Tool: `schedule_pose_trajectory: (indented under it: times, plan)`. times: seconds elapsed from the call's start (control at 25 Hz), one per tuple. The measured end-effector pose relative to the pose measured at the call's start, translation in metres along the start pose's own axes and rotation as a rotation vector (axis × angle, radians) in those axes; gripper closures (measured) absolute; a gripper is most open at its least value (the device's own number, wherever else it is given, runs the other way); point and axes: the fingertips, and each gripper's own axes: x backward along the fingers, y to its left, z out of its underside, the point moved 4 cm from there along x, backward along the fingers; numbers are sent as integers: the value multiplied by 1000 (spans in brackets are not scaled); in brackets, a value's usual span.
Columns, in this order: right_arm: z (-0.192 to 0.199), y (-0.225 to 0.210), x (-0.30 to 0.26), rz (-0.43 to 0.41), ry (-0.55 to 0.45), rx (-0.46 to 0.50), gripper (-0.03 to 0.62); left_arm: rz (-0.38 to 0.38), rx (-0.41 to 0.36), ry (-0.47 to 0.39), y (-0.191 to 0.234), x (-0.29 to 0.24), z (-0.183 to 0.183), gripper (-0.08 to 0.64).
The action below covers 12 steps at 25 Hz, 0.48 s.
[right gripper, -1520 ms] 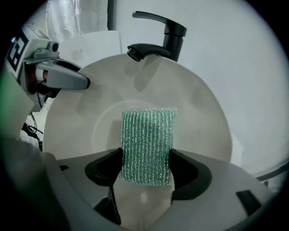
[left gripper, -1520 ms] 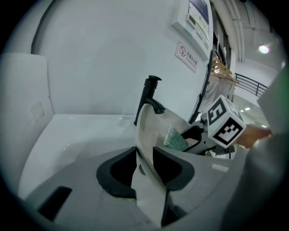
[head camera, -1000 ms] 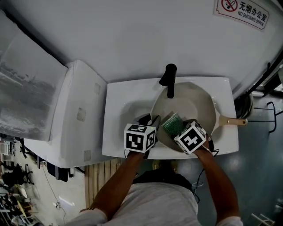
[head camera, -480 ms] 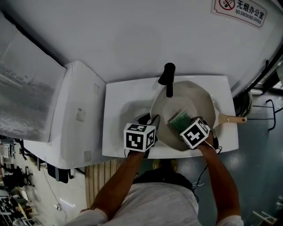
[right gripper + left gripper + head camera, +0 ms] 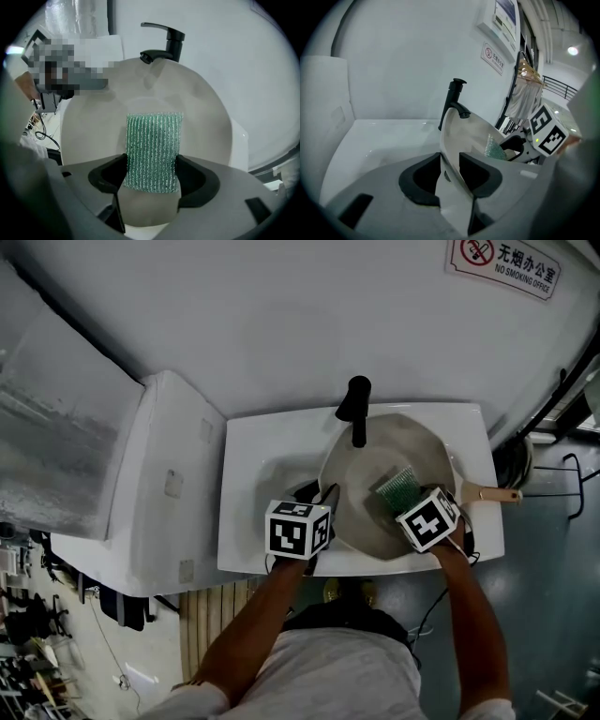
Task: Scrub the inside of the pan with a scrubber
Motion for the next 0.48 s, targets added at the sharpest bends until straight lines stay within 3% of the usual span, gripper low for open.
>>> schedule_pose_trajectory:
  times: [0.28, 0.48]
  plan:
    - [-4, -12, 36, 24, -106, -53, 254, -32, -37, -41, 2, 16, -14, 394]
    - [-18, -17, 73, 30, -236, -87, 254, -43, -60, -129, 1, 43, -35, 393]
